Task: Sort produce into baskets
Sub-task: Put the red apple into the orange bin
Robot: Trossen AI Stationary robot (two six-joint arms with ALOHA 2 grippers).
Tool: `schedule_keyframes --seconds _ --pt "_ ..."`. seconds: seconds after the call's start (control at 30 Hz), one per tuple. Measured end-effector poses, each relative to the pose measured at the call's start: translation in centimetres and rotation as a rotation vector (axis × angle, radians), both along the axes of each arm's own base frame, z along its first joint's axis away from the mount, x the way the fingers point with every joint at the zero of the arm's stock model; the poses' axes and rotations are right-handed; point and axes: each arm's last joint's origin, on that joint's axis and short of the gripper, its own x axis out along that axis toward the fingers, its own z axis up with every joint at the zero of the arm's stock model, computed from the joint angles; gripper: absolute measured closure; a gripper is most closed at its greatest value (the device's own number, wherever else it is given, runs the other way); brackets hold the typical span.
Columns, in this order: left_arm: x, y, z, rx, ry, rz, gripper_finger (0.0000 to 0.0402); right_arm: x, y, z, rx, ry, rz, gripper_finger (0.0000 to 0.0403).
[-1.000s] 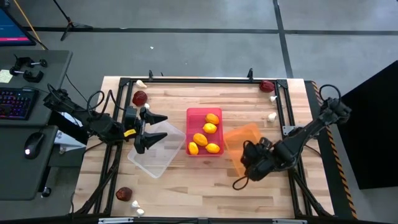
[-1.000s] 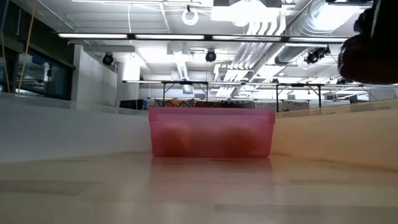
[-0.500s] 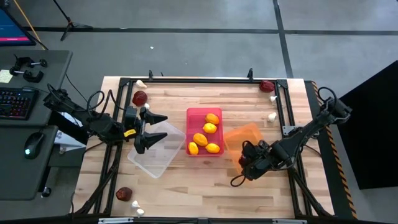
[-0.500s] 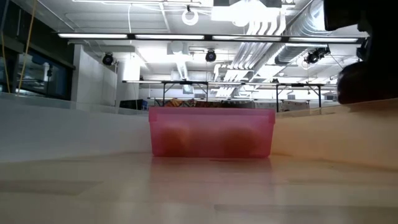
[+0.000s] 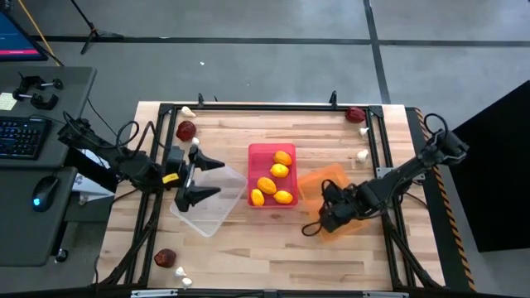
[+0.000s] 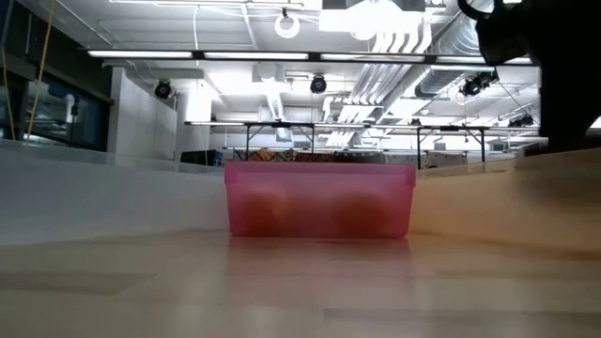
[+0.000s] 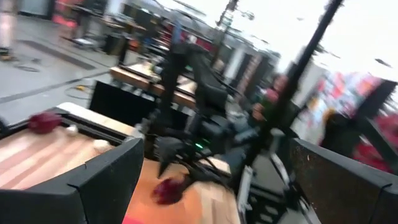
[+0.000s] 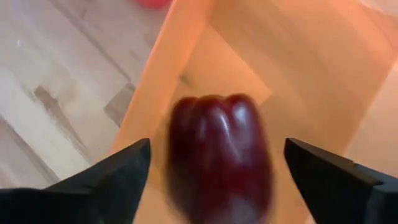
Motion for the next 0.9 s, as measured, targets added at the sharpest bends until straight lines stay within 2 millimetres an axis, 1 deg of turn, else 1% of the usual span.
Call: schedule_keyframes --seconds 0.03,0.1,0.2,0.37,0.43,0.5,0.57,0.63,0.7,0.77,0.83,0.9 --pt "-0.1 0.0 0.0 0.012 0.004 -0.023 0.0014 0.1 -0.2 0.0 0.008 0.001 -0.020 0.0024" --pt "-0.6 0.2 0.1 0.025 0.010 -0.054 0.0014 0.3 -0.6 0.3 0.047 0.008 -0.067 0.0010" --pt "-1.8 0.8 0.3 0.039 0.031 -0.057 0.0014 0.7 -0.9 0.8 0.114 0.016 -0.127 0.0018" --pt "-4.3 3.1 1.4 0.036 -0.020 0.018 0.0014 1.3 -0.8 2.0 0.154 -0.014 -0.142 0.0031" --pt "-4.9 3.9 1.7 0.026 -0.042 0.057 0.0014 1.7 -1.3 2.4 0.152 -0.039 -0.171 0.0031" --pt "-5.0 4.6 1.8 0.022 -0.050 0.101 0.0014 2.4 -2.3 2.8 0.128 -0.077 -0.237 0.0031" --pt "-4.9 5.2 1.6 0.016 -0.026 0.148 0.0014 3.0 -3.9 3.3 0.082 -0.105 -0.316 0.0031" --pt "-4.3 5.9 0.9 -0.006 0.027 0.209 0.0014 3.4 -6.2 3.7 0.035 -0.101 -0.413 0.0031" --pt "-3.4 6.9 0.2 -0.048 0.086 0.300 0.0014 3.3 -9.1 3.8 -0.013 -0.055 -0.512 0.0031" --pt "-2.3 8.0 -0.7 -0.108 0.143 0.374 0.0014 2.9 -12.2 3.6 -0.052 0.013 -0.572 0.0031" --pt "-0.9 9.2 -1.6 -0.146 0.200 0.387 0.0014 2.2 -15.4 3.6 -0.106 0.075 -0.617 0.0031" --pt "0.3 10.7 -2.4 -0.172 0.244 0.359 0.0014 1.5 -18.6 3.7 -0.201 0.084 -0.683 0.0031"
